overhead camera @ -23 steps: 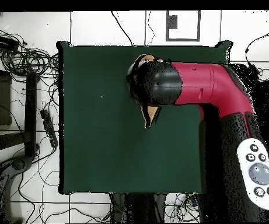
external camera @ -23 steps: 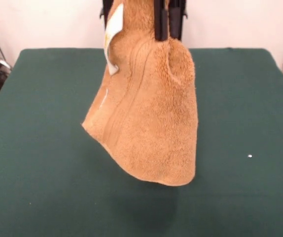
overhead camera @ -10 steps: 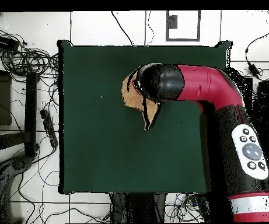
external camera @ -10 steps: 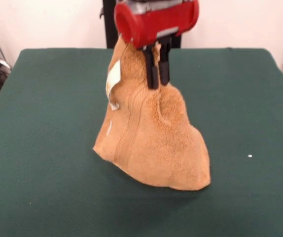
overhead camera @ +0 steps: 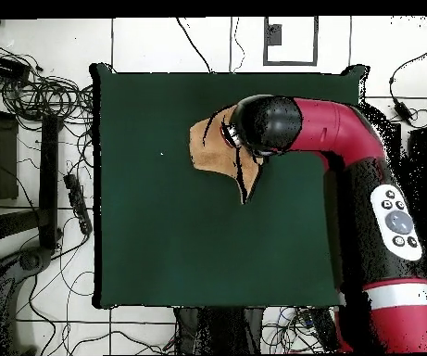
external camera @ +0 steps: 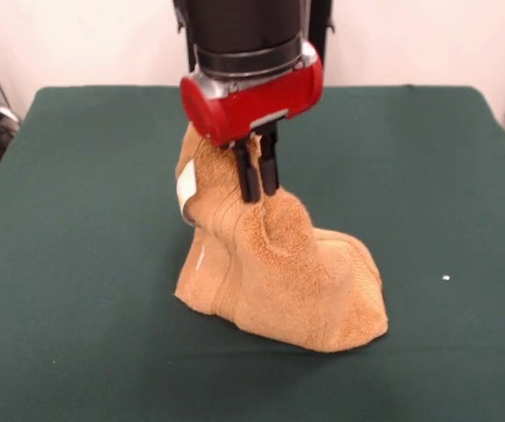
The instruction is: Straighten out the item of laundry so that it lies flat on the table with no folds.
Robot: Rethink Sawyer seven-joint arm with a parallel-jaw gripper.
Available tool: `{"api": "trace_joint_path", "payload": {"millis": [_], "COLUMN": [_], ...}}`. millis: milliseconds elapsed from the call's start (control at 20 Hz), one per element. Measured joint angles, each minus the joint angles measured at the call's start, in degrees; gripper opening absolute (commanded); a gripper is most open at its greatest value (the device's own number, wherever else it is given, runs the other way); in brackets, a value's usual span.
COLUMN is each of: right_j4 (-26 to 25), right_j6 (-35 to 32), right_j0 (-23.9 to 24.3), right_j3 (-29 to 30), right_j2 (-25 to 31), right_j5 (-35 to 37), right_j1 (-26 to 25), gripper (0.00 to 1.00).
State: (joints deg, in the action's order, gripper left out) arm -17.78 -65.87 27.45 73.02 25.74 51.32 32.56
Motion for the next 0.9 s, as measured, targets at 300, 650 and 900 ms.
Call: {"api": "trace_joint_path", "payload": {"millis": [300, 650, 900], "right_j4": [-1.28, -3.41, -4.91], "right_j6": [0.00, 0.90, 3.67], "right_j0": [0.22, 0.31, 0.12], "right_j3": [-4.44, -13.13, -18.64], "right_j2": [0.86, 2.66, 3.35], "right_j5": [4.19, 11.49, 15.87], "right_j1": [-2.18, -5.59, -7.66], "gripper": [0.00, 0.00, 0.00]}}
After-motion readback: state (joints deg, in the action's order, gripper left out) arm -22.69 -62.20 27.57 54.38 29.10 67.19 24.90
